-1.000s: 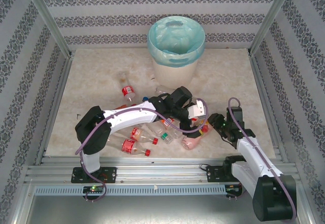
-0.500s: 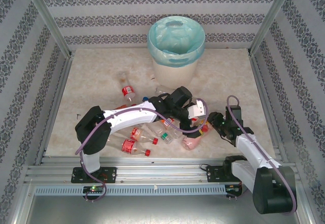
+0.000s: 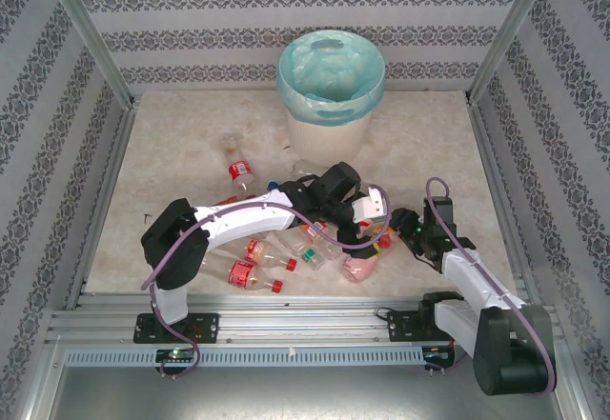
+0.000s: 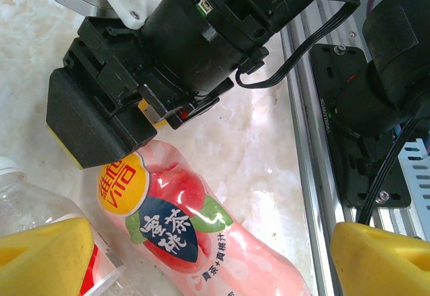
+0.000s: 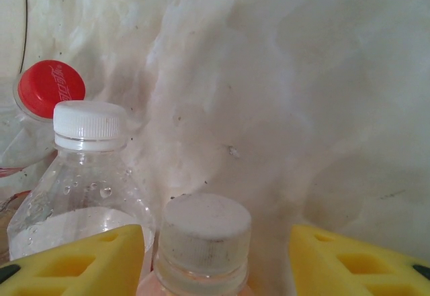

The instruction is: Put the plastic bottles in the bin

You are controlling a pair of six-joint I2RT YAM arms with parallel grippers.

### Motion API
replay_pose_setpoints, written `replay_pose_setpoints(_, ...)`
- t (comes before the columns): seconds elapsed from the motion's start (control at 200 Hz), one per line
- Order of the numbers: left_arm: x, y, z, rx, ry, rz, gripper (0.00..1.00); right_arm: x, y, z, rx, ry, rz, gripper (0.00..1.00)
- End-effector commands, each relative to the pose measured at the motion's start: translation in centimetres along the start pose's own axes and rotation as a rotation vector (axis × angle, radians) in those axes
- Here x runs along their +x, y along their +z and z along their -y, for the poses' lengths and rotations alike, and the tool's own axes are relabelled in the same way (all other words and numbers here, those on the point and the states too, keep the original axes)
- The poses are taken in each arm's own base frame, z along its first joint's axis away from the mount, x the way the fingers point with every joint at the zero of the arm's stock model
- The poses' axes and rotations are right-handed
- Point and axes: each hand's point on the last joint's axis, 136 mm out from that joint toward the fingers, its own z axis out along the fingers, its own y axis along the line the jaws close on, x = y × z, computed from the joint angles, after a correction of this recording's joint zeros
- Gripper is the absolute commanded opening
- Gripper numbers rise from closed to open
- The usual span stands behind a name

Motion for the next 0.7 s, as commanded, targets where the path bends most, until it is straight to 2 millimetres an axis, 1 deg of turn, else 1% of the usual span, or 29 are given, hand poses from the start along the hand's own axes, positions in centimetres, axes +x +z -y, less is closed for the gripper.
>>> replay_pose_setpoints(0.0, 0.4, 0.8, 0.4, 0.017, 0.022, -0.021, 0.92, -1.1, -0.5, -1.8, -0.057, 0.014, 0.017, 0.58)
replay_pose_setpoints(0.02, 0.4, 0.8, 0.4, 0.017, 0.024, -0.018, 0.92, -1.4, -0.7, -2.4, -0.068, 0.008, 0.025, 0.58)
replay_pose_setpoints(0.06, 0.4, 0.8, 0.4, 0.019, 0.023, -0.018, 0.92, -1.6, -0.7, -2.5, -0.068, 0.007, 0.029, 0.57)
replay_pose_setpoints(0.17, 0.4, 0.8, 0.4, 0.018, 0.025, -0.018, 0.92, -1.9, -0.4, -2.3, -0.053, 0.002, 0.031, 0.55)
replay_pose_setpoints(0.24, 0.4, 0.8, 0.4, 0.019, 0.028, -0.019, 0.92, -2.0, 0.0, -2.2, -0.051, 0.0, 0.028, 0.52)
replay_pose_setpoints(0.305, 0.5, 0.8, 0.4, 0.016, 0.031, -0.027, 0.92, -2.0, 0.3, -2.5, -0.058, -0.002, 0.008, 0.5)
replay_pose_setpoints(0.435, 0.7, 0.6, 0.2, 0.005, 0.038, -0.038, 0.92, -1.9, 0.5, -3.0, -0.06, -0.014, -0.027, 0.5)
replay_pose_setpoints(0.619, 0.4, 0.6, 0.3, 0.007, 0.041, -0.032, 0.92, -1.9, 0.5, -2.9, -0.058, -0.017, -0.027, 0.43)
replay_pose_setpoints(0.699, 0.4, 0.6, 0.2, 0.006, 0.042, -0.029, 0.92, -1.8, 0.5, -2.6, -0.044, -0.015, -0.026, 0.43)
